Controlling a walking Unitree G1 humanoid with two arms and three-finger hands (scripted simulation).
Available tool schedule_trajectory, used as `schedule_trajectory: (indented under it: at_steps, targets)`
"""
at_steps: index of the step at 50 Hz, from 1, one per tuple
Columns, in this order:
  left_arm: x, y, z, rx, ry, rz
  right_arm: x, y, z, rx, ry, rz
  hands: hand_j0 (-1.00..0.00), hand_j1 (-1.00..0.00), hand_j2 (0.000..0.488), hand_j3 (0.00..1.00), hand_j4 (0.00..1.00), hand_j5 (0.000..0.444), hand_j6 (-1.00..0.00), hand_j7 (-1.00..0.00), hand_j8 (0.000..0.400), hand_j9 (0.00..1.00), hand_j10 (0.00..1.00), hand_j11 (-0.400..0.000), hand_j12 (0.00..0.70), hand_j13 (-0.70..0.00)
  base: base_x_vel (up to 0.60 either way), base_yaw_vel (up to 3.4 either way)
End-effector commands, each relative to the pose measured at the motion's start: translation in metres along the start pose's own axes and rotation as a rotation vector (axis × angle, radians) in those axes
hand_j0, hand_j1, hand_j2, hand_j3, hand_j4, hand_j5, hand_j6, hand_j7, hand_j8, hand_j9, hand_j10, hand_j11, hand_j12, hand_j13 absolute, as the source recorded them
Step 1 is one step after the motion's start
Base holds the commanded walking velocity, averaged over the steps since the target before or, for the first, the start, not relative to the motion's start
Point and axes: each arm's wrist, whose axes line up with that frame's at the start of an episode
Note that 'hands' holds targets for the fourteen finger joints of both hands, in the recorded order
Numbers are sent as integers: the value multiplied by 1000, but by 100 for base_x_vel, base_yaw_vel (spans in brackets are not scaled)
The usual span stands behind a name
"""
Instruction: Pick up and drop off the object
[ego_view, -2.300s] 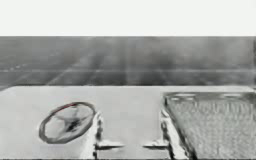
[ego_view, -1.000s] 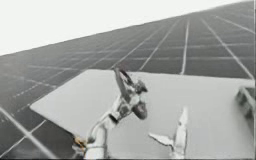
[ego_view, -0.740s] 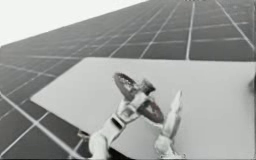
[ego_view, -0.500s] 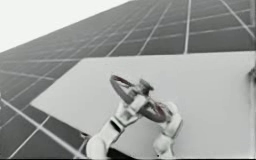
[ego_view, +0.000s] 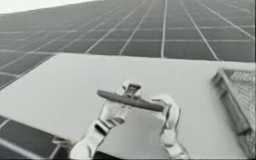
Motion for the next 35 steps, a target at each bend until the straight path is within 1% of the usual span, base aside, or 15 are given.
schedule_trajectory:
  at_steps: [1, 2, 3, 4, 6, 7, 8, 10, 11, 12, 13, 14, 15, 16, 35]
  targets:
    - [-51, 37, -37, -6, 191, 373, -9, -17, 11, -74, -155, -142, 0, 0, 0, 1000, 1000, 0, 0, 0, 0, 1000, 1000, -400, 0, -700, 0, 0]
    - [-46, 39, -39, -13, 196, 379, -8, -20, 22, -71, -183, -140, 0, 0, 0, 1000, 1000, 0, 0, 0, 0, 1000, 1000, -400, 0, -700, 0, 0]
    - [-49, 46, -49, -30, 209, 363, -7, -21, 32, -43, -202, -140, 0, 0, 0, 1000, 1000, 0, 0, 0, 0, 1000, 1000, -400, 0, -700, 0, 0]
    - [-54, 33, -54, -31, 215, 368, -6, -20, 41, -14, -221, -128, 0, 0, 0, 1000, 1000, 0, 0, 0, 0, 1000, 1000, -400, 0, -700, 0, 0]
    - [-60, 35, -56, -32, 246, 358, 0, -20, 33, 58, -223, -95, 0, 0, 0, 1000, 1000, 0, 0, 0, 0, 1000, 1000, -400, 0, -700, 0, 0]
    - [-59, 41, -56, -25, 252, 353, 6, -22, 25, 119, -223, -70, 0, 0, 0, 1000, 1000, 0, 0, 0, 0, 1000, 1000, -400, 0, -700, 0, 0]
    - [-53, 36, -55, -32, 244, 344, 10, -31, 14, 169, -243, -36, 0, 0, 0, 1000, 1000, 0, 0, 0, 0, 1000, 1000, -400, 0, -700, 0, 0]
    - [-65, 36, -54, -33, 244, 353, 14, -39, 10, 290, -287, -58, 0, 0, 0, 1000, 1000, 0, 0, 0, 0, 1000, 1000, -400, 0, -700, 0, 0]
    - [-63, 35, -51, -29, 248, 339, 8, -40, 5, 331, -302, -60, 0, 0, 0, 1000, 1000, 0, 0, 0, 0, 1000, 1000, -400, 0, -700, 0, 0]
    - [-56, 36, -58, -25, 243, 346, 0, -35, -1, 368, -335, -75, 0, 0, 0, 1000, 1000, 0, 0, 0, 0, 1000, 1000, -400, 0, -700, 0, 0]
    - [-64, 40, -55, -23, 240, 343, -10, -46, 0, 397, -354, -75, 0, 0, 0, 1000, 1000, 0, 0, 0, 0, 1000, 1000, -400, 0, -700, 0, 0]
    - [-63, 44, -53, -31, 242, 340, -8, -34, -6, 414, -378, -84, 0, 0, 0, 1000, 1000, 0, 0, 0, 0, 1000, 1000, -400, 0, -700, 0, 0]
    - [-69, 32, -51, -22, 238, 332, -19, -31, -4, 435, -389, -70, 0, 0, 0, 1000, 1000, 0, 0, 0, 0, 1000, 1000, -400, 0, -700, 0, 0]
    - [-67, 40, -54, -34, 222, 320, 126, 31, 0, 307, 984, -335, 0, 0, 0, 1000, 1000, 0, 0, 0, 0, 1000, 1000, -400, 0, -700, 9, 577]
    - [-67, 40, -54, -34, 222, 320, 126, 31, 0, 307, 984, -335, 0, 0, 0, 1000, 1000, 0, 0, 0, 0, 1000, 1000, -400, 0, -700, 10, 533]
